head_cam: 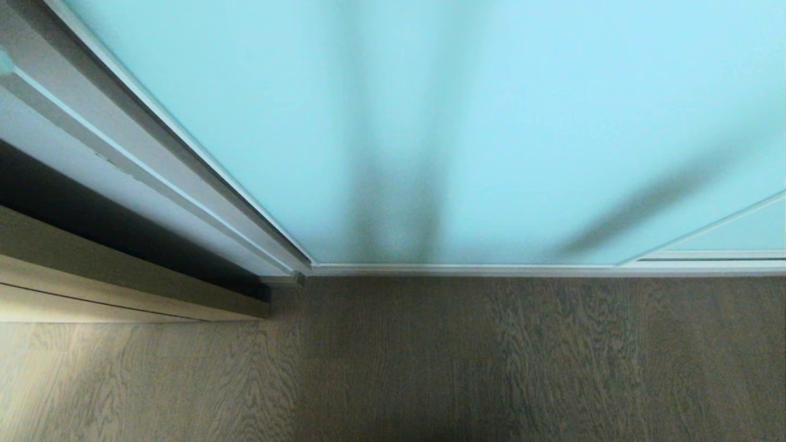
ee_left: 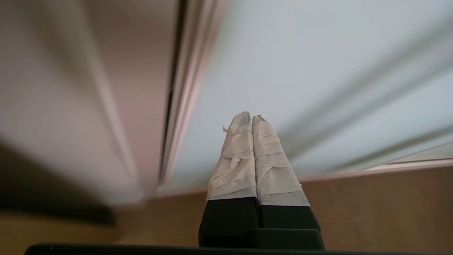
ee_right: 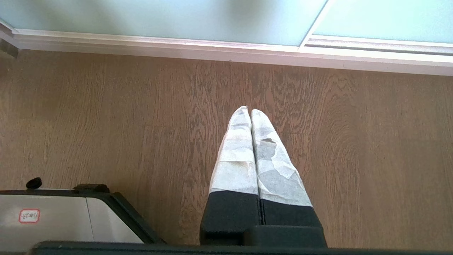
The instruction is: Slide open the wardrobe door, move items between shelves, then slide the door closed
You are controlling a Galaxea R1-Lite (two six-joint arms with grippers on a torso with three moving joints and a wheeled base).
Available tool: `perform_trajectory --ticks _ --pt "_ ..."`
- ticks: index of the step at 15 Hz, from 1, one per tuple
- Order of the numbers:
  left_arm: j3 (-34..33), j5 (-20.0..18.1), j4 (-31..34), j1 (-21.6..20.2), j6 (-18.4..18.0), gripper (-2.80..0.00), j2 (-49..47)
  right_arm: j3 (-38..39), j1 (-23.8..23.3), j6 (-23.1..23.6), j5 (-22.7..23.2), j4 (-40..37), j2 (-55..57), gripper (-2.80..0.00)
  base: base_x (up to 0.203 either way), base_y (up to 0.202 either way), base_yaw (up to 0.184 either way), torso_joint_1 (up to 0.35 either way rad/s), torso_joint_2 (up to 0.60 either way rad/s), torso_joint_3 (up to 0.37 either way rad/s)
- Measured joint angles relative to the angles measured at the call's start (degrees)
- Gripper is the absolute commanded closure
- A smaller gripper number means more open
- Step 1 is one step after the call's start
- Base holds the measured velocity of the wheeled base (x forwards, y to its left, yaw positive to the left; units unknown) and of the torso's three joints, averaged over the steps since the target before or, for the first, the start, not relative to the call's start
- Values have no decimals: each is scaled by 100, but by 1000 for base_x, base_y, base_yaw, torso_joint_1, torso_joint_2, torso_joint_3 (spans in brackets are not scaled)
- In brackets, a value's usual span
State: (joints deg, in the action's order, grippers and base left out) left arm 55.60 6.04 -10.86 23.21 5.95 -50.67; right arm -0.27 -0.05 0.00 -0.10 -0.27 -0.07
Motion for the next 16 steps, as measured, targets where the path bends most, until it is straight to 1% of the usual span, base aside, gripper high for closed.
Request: perform_trajectory --ticks 1,4,5,7,8,9,12,16 --pt "-175 165 9 0 -11 0 73 0 0 5 0 0 0 0 0 0 0 0 0 0" --pt "-792 962 13 -1 -129 0 272 0 0 2 2 2 0 0 0 0 0 0 0 0" --pt "-969 1167 35 -1 -152 0 365 0 0 1 0 0 0 0 0 0 0 0 0 0" --pt "-1218 1471 200 -73 -196 0 571 0 0 11 0 0 0 0 0 0 0 0 0 0" --pt "-1368 1609 332 -177 -205 0 696 0 0 2 1 2 0 0 0 0 0 0 0 0" --pt "-1547 1667 436 -310 -207 0 843 0 0 0 0 2 0 0 0 0 0 0 0 0" --pt "-2021 1702 563 -911 -238 0 1438 0 0 5 0 2 0 0 0 0 0 0 0 0" --pt "-2403 1697 1129 -1647 -267 0 2301 0 0 0 0 0 0 0 0 0 0 0 0 0"
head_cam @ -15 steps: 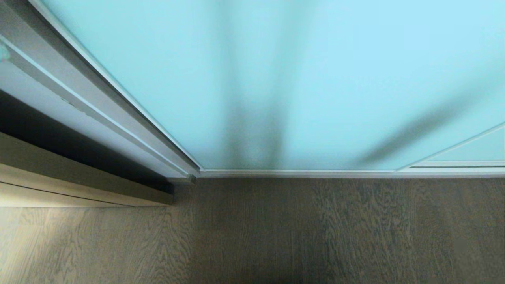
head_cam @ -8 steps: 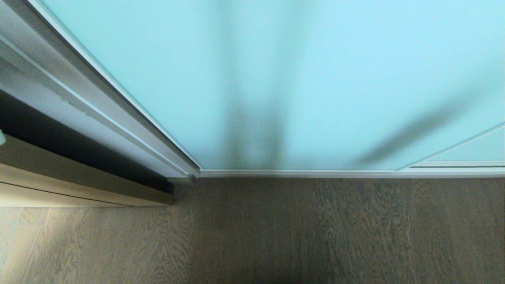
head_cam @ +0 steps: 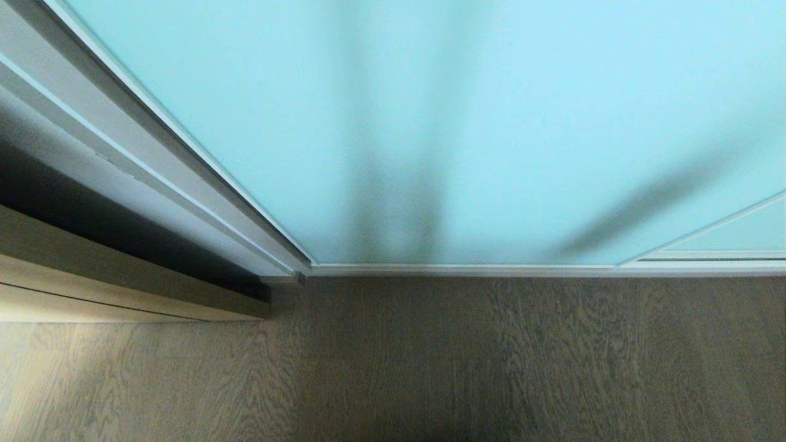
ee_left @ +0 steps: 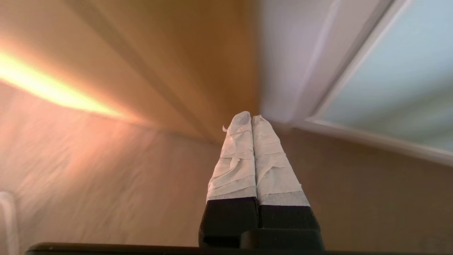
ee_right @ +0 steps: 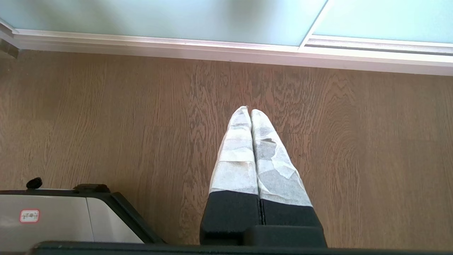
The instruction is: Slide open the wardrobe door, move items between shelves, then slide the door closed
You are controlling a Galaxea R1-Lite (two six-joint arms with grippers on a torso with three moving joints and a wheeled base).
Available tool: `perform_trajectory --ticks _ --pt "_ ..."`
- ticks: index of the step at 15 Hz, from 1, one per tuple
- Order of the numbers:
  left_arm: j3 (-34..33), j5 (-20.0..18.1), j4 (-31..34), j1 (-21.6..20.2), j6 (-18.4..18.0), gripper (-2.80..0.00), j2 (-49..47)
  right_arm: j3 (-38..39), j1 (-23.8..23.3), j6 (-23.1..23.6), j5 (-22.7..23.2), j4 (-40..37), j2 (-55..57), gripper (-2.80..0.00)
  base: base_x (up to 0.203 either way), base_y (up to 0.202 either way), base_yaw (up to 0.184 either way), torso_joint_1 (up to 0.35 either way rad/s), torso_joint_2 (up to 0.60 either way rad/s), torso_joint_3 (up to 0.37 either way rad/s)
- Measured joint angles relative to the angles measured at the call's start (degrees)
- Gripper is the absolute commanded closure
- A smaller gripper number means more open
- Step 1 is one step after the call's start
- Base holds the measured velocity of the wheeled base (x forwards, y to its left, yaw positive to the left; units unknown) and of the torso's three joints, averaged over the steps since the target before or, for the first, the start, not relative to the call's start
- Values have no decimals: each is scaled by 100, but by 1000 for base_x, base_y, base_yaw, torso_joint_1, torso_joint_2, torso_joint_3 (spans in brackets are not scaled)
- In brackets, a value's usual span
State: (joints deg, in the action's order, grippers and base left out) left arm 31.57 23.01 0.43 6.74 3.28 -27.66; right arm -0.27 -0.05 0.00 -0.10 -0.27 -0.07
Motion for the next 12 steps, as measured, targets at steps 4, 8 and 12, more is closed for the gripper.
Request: perform_trajectory --ticks 4,8,12 --pt "-1173 -61 82 -446 -250 0 933 0 -2 0 0 0 0 0 0 0 0 0 0 0" --pt "-2014 -893 108 -620 -478 0 1907 0 0 1 0 0 0 0 0 0 0 0 0 0" --pt "-2762 -1599 95 -653 -1133 0 2568 0 5 -2 0 0 0 0 0 0 0 0 0 0"
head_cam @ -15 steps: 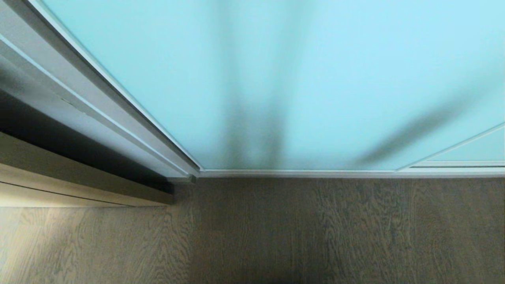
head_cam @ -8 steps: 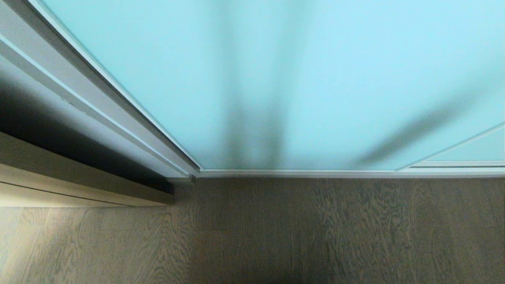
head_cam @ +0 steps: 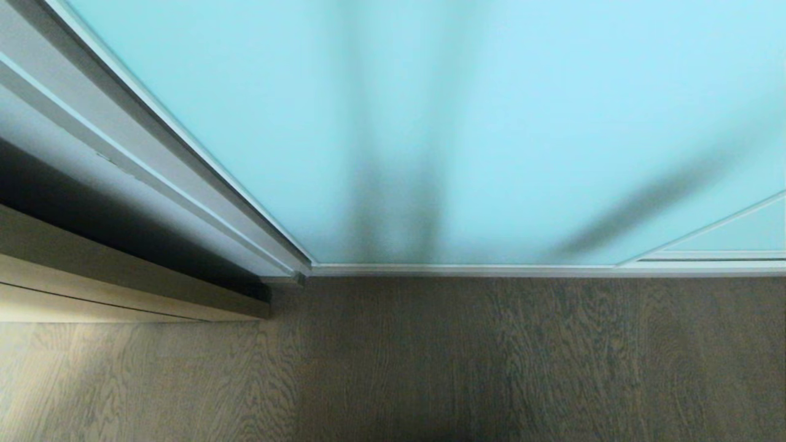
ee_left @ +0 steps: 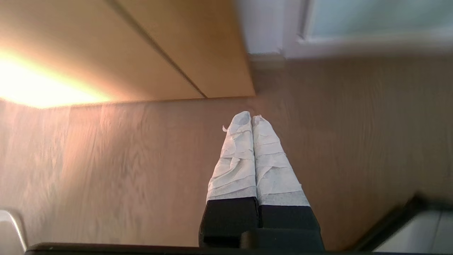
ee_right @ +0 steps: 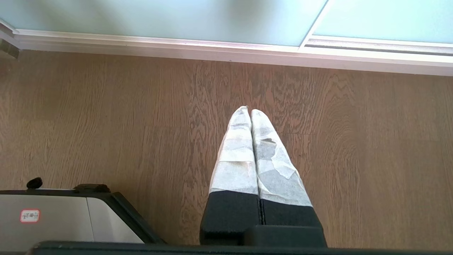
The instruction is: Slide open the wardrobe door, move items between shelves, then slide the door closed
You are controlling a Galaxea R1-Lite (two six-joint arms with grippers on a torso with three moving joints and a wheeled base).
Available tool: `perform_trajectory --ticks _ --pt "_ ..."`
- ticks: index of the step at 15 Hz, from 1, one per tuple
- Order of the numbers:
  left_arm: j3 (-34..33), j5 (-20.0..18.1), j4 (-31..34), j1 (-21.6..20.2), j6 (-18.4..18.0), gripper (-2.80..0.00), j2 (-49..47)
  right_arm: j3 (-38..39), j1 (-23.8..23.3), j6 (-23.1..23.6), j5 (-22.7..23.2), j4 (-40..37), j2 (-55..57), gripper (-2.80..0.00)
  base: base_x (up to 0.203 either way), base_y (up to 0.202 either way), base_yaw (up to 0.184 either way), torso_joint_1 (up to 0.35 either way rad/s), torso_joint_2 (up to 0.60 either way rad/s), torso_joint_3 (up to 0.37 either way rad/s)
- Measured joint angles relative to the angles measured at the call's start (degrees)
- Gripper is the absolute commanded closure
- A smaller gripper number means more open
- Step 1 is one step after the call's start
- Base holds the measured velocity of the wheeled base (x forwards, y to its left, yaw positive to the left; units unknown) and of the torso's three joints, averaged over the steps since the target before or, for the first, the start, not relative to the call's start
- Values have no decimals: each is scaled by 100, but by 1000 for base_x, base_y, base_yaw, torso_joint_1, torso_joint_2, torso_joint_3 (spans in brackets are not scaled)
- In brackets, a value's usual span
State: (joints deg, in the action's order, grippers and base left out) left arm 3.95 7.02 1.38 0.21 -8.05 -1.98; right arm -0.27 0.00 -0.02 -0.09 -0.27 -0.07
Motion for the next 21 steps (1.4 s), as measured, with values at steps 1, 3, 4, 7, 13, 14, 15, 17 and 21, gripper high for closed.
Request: perform_trajectory --ticks 1,3,4,7,13,14,15,17,21 --pt "-77 -217 13 -2 -112 0 72 0 -2 2 2 0 0 0 0 0 0 0 0 0" --pt "-136 -490 14 -2 -52 0 160 0 -2 7 2 2 0 0 0 0 0 0 0 0" --pt "-153 -549 -11 -2 125 0 185 0 -5 2 0 2 0 0 0 0 0 0 0 0" --pt "-273 -723 62 -16 701 0 203 0 -7 4 1 0 0 0 0 0 0 0 0 0" --pt "-324 -702 30 -21 887 0 209 0 -7 2 0 2 0 0 0 0 0 0 0 0" --pt "-326 -702 20 -21 891 0 209 0 -7 2 0 2 0 0 0 0 0 0 0 0" --pt "-331 -702 16 -21 890 0 209 0 -7 0 0 0 0 0 0 0 0 0 0 0" --pt "-333 -702 16 -21 892 0 209 0 -7 2 2 2 0 0 0 0 0 0 0 0" --pt "-333 -702 18 -21 890 0 209 0 -5 -16 -6 2 0 0 0 0 0 0 0 0"
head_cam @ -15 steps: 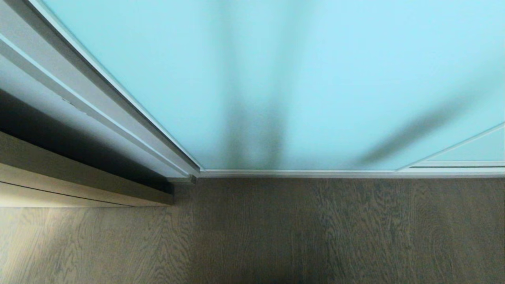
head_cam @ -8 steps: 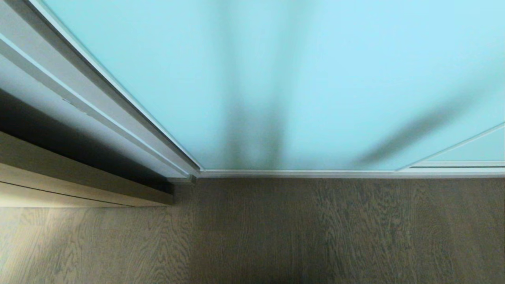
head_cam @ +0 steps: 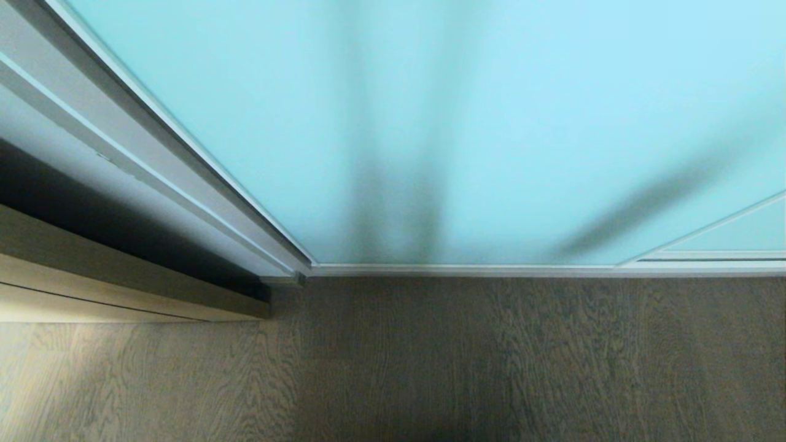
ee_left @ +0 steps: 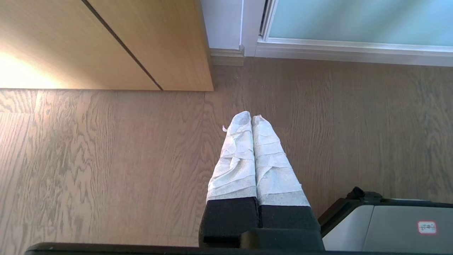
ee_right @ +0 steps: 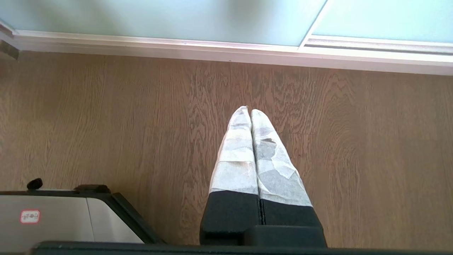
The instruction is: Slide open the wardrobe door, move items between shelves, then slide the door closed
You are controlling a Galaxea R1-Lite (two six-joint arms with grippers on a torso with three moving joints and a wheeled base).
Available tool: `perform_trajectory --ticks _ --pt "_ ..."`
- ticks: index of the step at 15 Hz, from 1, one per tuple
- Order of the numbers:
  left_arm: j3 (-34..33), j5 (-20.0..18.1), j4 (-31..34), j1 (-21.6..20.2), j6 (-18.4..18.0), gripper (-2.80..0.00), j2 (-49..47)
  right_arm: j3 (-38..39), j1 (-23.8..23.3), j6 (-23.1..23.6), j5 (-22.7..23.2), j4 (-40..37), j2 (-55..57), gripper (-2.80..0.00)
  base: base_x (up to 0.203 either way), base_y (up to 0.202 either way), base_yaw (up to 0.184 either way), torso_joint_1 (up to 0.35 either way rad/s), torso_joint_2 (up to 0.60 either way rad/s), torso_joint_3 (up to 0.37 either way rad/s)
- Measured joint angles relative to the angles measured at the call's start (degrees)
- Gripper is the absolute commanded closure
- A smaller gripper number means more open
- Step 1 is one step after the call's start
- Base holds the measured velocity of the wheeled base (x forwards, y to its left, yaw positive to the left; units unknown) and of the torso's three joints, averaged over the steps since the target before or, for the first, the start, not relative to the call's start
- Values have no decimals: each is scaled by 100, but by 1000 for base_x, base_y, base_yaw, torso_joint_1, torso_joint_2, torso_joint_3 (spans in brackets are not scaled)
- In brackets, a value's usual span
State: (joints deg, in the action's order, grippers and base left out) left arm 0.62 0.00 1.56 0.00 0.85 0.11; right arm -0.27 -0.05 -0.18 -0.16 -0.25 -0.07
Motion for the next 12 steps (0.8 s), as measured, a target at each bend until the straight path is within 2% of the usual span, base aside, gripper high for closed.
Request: perform_trajectory --ticks 4,12 --pt "0 -1 0 0 0 0 -1 5 1 -163 -104 6 0 0 0 0 0 0 0 0" --pt "0 0 1 0 5 0 -1 24 -2 -159 -108 51 2 0 0 0 0 0 0 0"
